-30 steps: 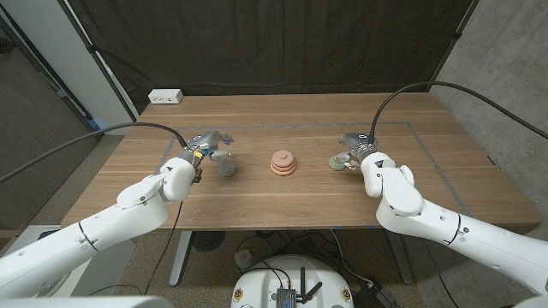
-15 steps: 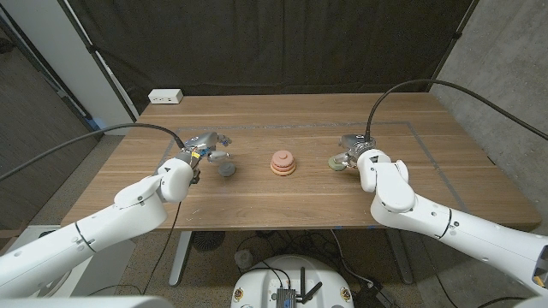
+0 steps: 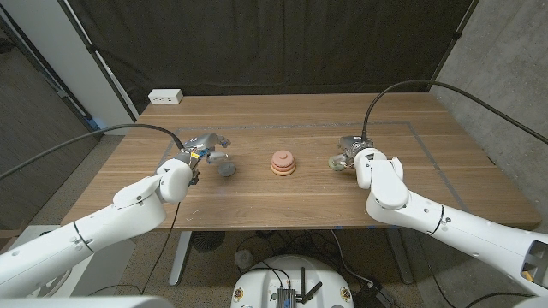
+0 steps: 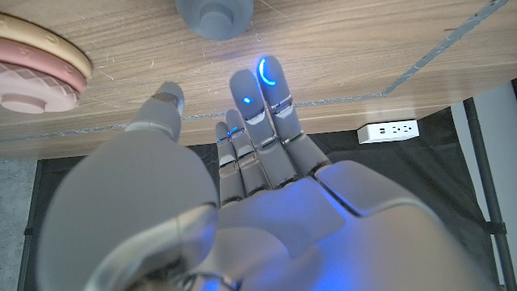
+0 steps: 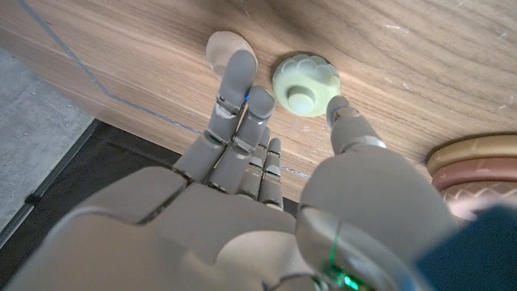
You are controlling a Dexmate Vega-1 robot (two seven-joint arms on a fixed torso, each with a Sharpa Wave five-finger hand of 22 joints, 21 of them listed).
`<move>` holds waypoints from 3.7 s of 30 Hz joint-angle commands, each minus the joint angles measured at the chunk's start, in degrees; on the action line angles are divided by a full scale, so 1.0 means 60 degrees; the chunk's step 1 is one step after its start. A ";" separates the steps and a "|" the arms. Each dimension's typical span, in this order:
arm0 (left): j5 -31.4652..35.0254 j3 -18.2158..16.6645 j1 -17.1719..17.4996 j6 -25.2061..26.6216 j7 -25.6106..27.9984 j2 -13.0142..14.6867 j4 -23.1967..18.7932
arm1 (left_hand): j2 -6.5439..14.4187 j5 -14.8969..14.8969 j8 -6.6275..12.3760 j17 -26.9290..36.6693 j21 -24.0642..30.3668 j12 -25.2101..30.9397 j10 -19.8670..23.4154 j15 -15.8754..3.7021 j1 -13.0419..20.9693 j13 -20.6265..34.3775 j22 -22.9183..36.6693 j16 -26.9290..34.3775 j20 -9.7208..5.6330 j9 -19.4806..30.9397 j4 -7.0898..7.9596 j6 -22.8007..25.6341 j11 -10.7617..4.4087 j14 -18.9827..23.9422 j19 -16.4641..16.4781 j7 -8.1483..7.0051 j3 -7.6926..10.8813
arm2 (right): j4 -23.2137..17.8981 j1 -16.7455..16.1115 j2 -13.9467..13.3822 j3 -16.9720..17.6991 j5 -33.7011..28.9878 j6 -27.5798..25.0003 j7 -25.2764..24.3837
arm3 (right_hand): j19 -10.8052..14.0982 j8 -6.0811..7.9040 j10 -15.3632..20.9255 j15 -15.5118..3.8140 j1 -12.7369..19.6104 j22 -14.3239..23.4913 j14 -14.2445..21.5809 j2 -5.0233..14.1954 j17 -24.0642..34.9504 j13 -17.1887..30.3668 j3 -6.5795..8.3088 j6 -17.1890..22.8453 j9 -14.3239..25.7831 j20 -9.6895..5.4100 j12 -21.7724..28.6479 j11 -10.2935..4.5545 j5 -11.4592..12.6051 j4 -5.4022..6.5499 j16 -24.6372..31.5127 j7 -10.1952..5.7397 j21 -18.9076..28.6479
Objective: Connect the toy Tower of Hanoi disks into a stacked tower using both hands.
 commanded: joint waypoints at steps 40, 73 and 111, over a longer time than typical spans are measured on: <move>-0.0559 0.0052 0.0115 -0.0202 0.0121 0.0105 0.0136 | 0.0157 0.0101 -0.0102 0.0069 0.0038 -0.0024 0.0219 -0.0816 -0.0139 0.0143 0.0019 -0.0054 -0.1234 0.0070 -0.0042 0.0051 0.0154 -0.0006 0.0006 0.0154 0.0275 | 0.0834 0.0532 0.0285 -0.0700 0.0394 -0.0357 0.0268 | -0.0028 0.0055 0.0043 -0.0504 0.0129 0.0028 -0.0031 0.0102 -0.0032 -0.0064 -0.0272 -0.0175 -0.0093 -0.0737 0.0152 0.0064 0.0015 -0.0007 -0.0175 -0.0014 -0.0096; -0.0906 0.0053 0.0116 -0.0532 0.0149 0.0086 0.0417 | 0.0255 0.0121 -0.0096 0.0124 0.0071 0.0007 0.0429 -0.0818 -0.0225 0.0268 0.0044 -0.0083 -0.1227 0.0105 -0.0072 0.0170 0.0182 0.0009 0.0019 0.0166 0.0479 | 0.1024 0.0713 0.0336 -0.0870 0.0674 -0.0058 0.0321 | 0.0581 0.0576 0.1621 -0.0513 0.0336 0.0149 0.0707 0.0461 0.0681 0.0227 -0.0193 0.1166 -0.0084 -0.0767 0.0647 -0.0537 0.0123 -0.0028 0.0332 -0.0404 0.0180; -0.0711 -0.0178 0.0281 -0.0138 0.0391 0.0344 -0.0105 | 0.0225 0.0141 -0.0104 0.0134 0.0103 -0.0002 0.0549 -0.0819 -0.0282 0.0424 0.0059 -0.0089 -0.1259 0.0141 -0.0116 0.0272 0.0136 0.0052 0.0065 0.0183 0.0660 | 0.0228 0.0273 -0.0178 -0.0003 0.1816 0.0543 -0.1297 | 0.1503 0.1060 0.3202 -0.0502 0.0863 0.0327 0.1774 0.0926 0.0965 0.0576 0.0562 0.2611 -0.0022 -0.0788 0.0911 -0.0545 0.0561 -0.0112 0.1565 -0.0427 0.0646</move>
